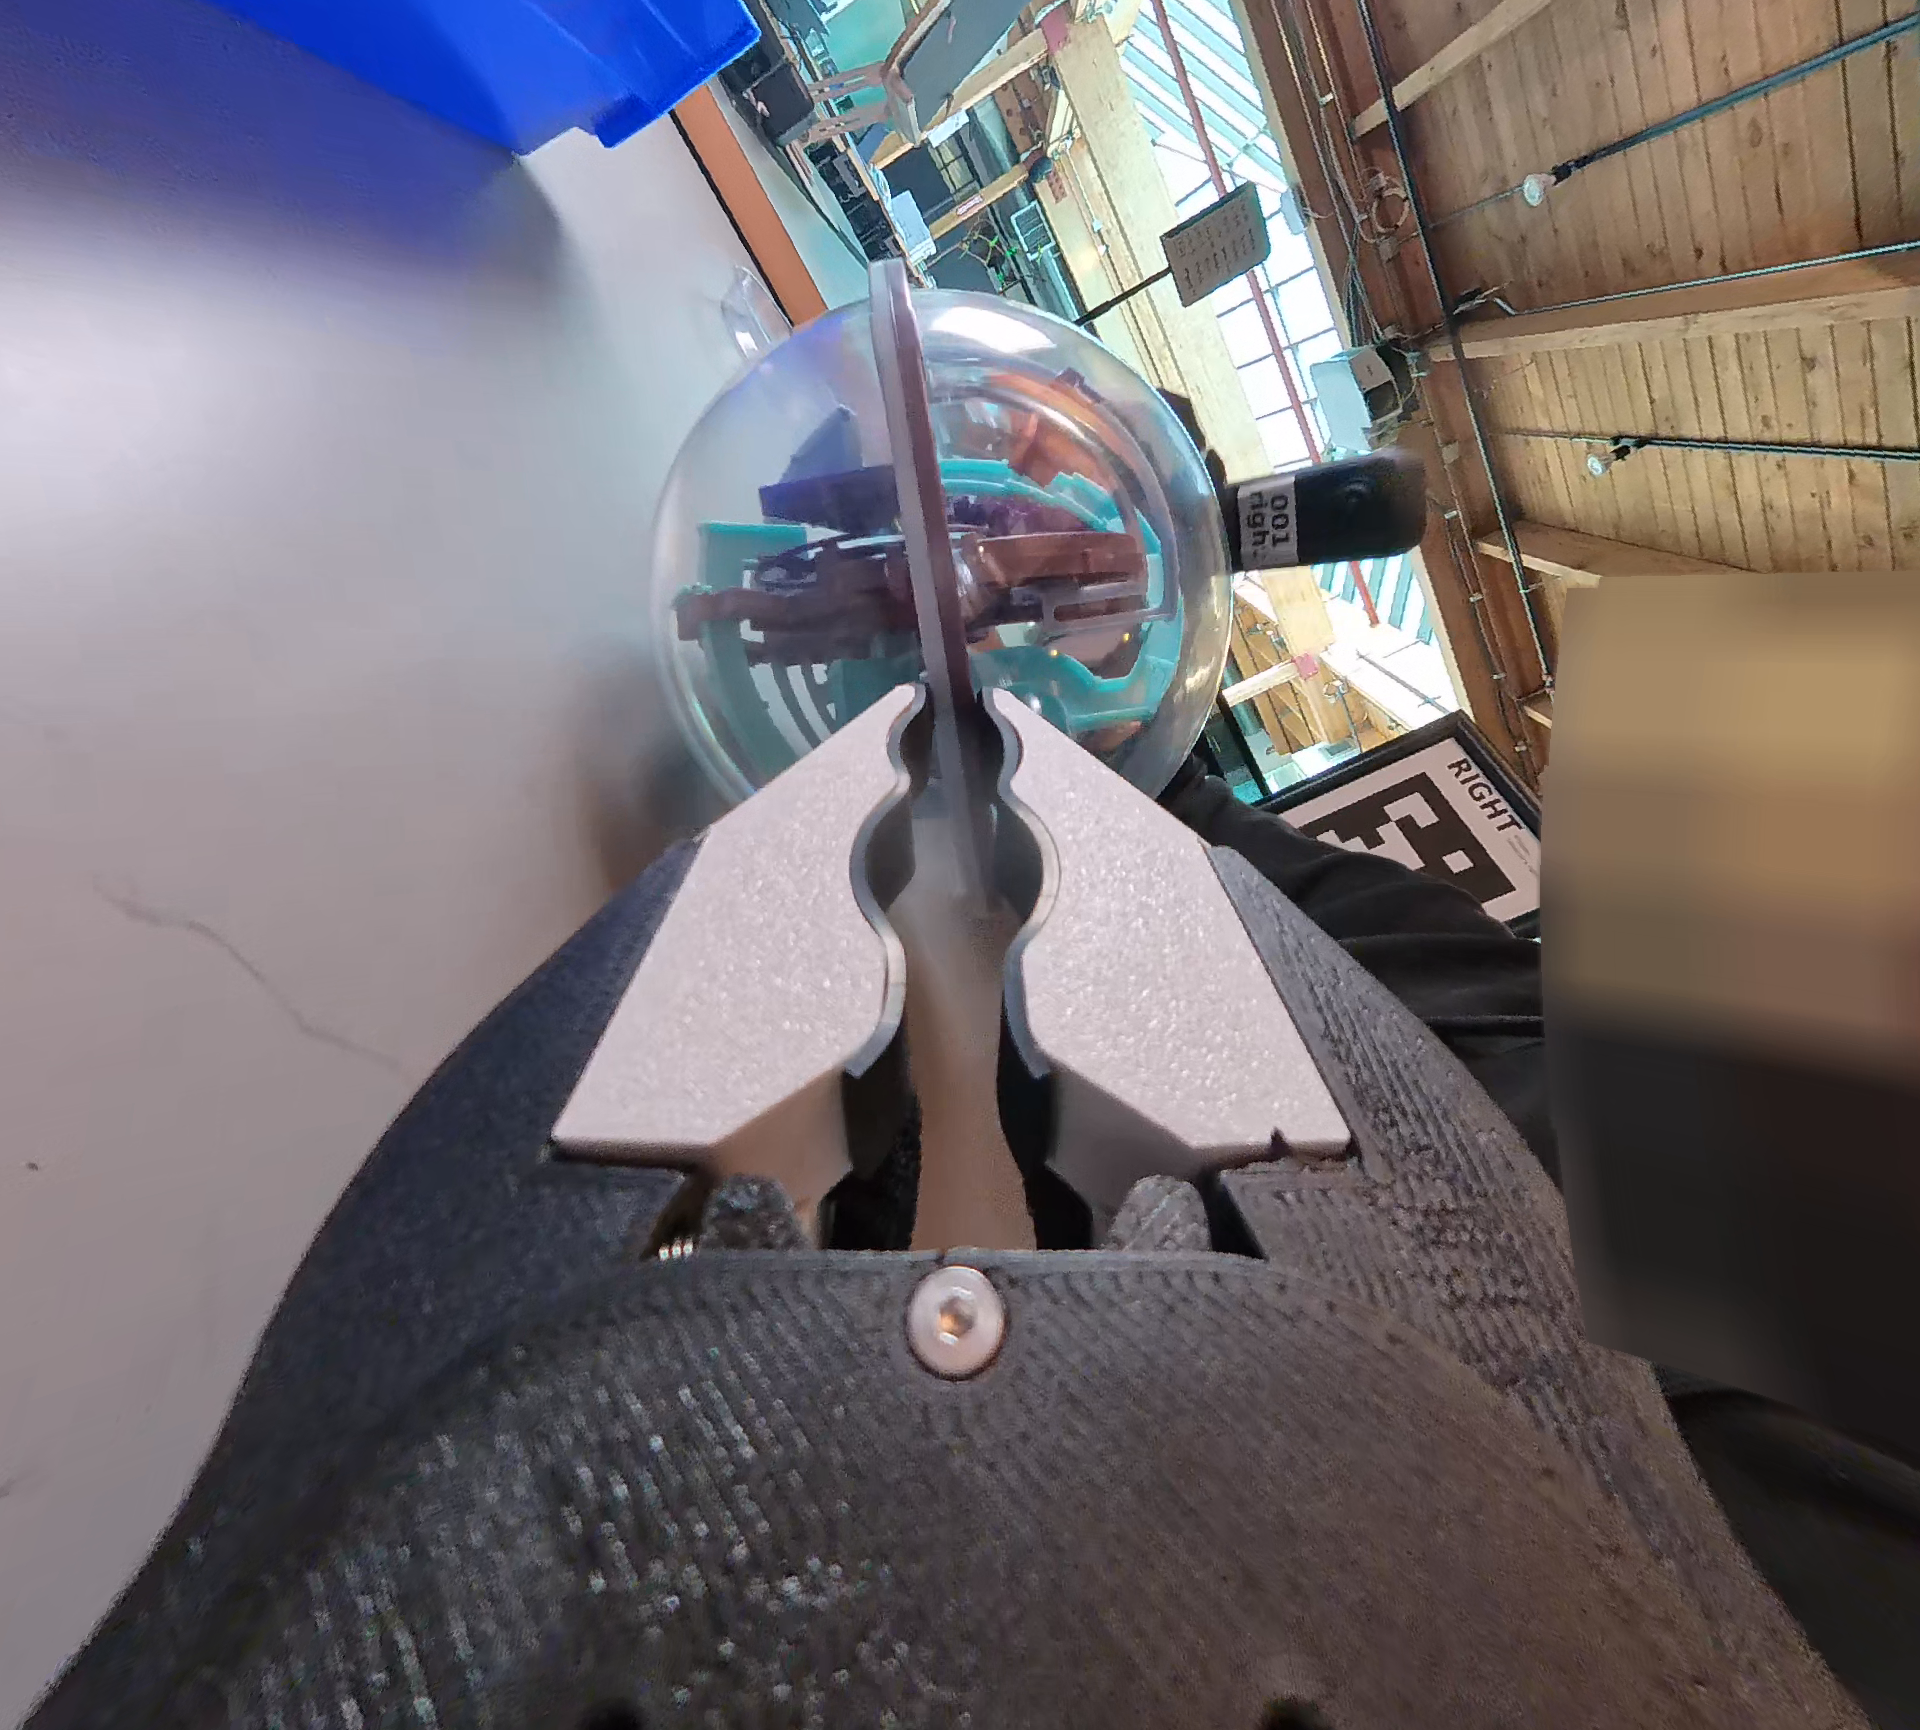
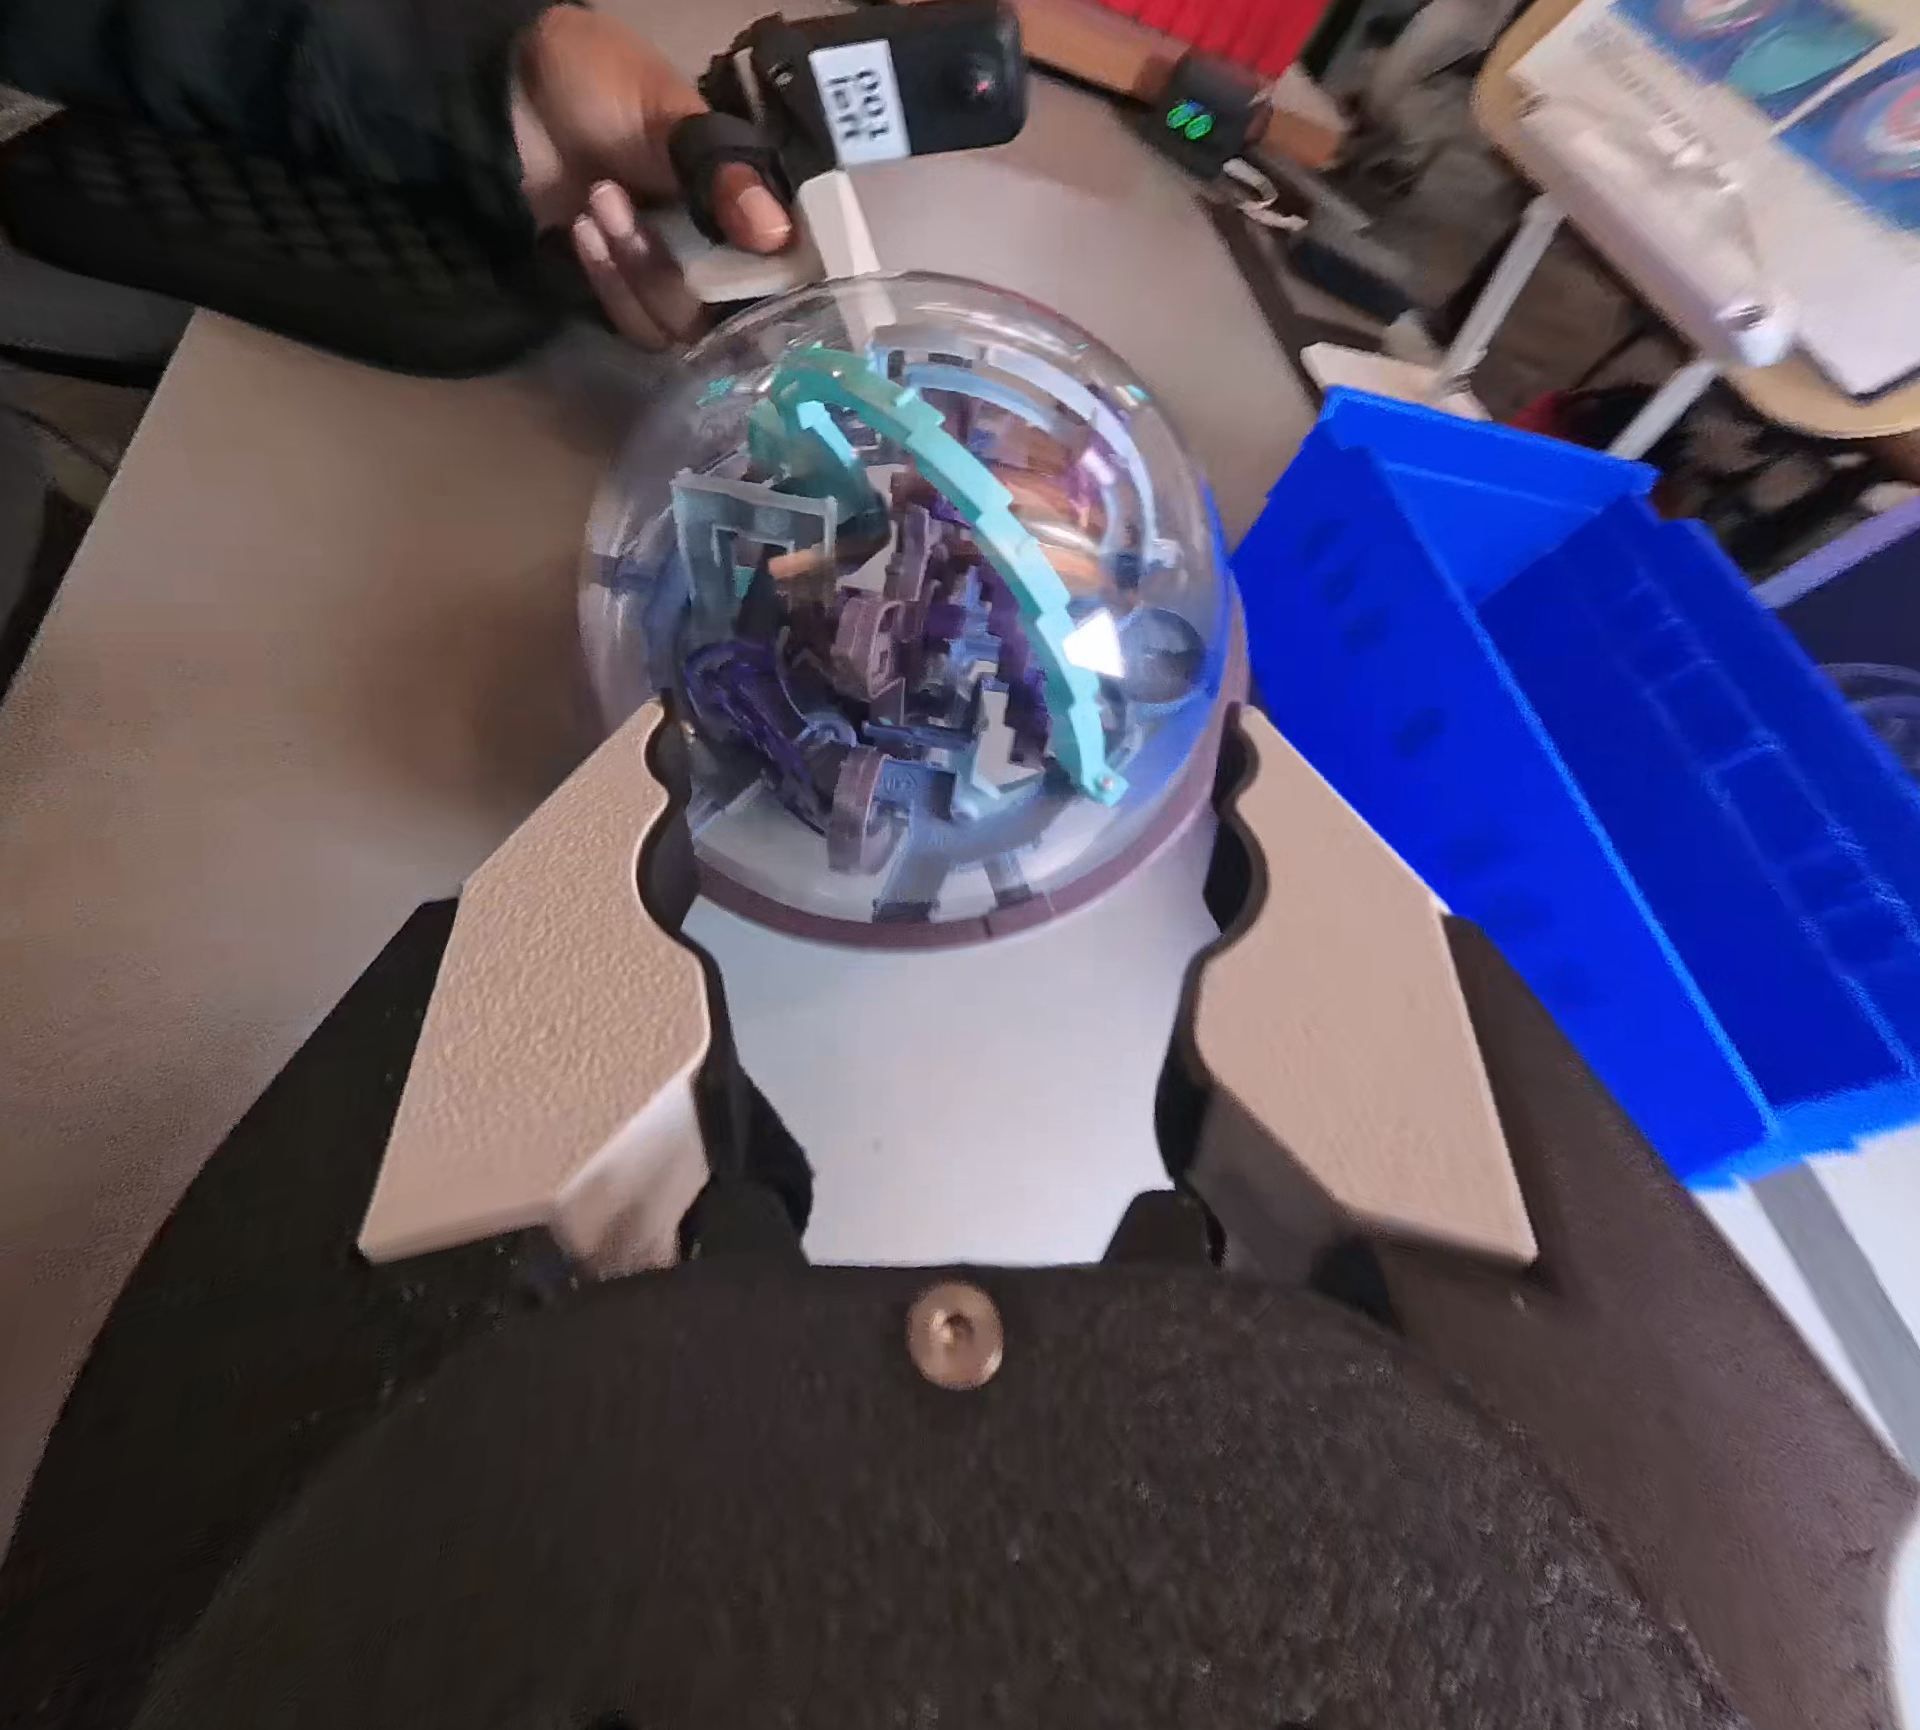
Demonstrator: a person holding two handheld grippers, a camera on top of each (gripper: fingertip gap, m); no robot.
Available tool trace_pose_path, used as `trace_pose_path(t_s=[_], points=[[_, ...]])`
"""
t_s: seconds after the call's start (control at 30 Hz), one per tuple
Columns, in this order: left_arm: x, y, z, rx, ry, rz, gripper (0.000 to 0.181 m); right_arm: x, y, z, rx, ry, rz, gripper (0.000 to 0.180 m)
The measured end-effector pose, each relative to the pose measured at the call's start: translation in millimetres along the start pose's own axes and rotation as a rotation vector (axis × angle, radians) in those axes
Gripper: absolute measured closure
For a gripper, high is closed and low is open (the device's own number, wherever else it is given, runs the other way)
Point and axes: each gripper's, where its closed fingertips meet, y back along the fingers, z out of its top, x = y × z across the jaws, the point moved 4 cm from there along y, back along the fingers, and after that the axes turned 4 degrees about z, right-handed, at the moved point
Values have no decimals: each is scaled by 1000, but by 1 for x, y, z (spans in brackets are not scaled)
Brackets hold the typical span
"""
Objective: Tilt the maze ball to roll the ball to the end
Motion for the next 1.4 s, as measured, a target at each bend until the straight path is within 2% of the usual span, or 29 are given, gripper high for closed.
trace_pose_path(t_s=[0.1, 0.33, 0.37, 0.43, 0.57, 0.63, 0.7, 0.8, 0.9, 1.2, 1.4], points=[[2, -1, 4, -3, 2, 10, 174, -5, -15, -1, 31, -43, 142, 73], [4, 1, 10, -37, -55, 33, 172, -15, -23, -1, 42, -91, 188, 74], [2, 2, 12, -51, -70, 26, 167, -15, -23, -1, 46, -96, 193, 75], [-4, 3, 17, -81, -128, 2, 139, -15, -25, 0, 47, -117, 207, 75], [-32, 4, 23, -125, -469, 22, 85, -15, -28, -1, 55, -141, 221, 76], [-39, -3, 13, -55, -640, 87, 70, -15, -29, 0, 54, -154, 227, 76], [-37, -13, 5, -1, -764, 176, 65, -16, -30, 0, 51, -178, 233, 76], [-31, -19, 3, 35, -883, 274, 67, -17, -29, -1, 46, -209, 237, 76], [-28, -20, 4, 60, -900, 296, 71, -18, -29, -1, 43, -234, 239, 76], [-24, -22, 16, 119, -825, 231, 72, -20, -26, -8, 69, -237, 245, 81], [-19, -21, 27, 145, -685, 116, 73, -13, -25, -17, 91, -217, 248, 89]])
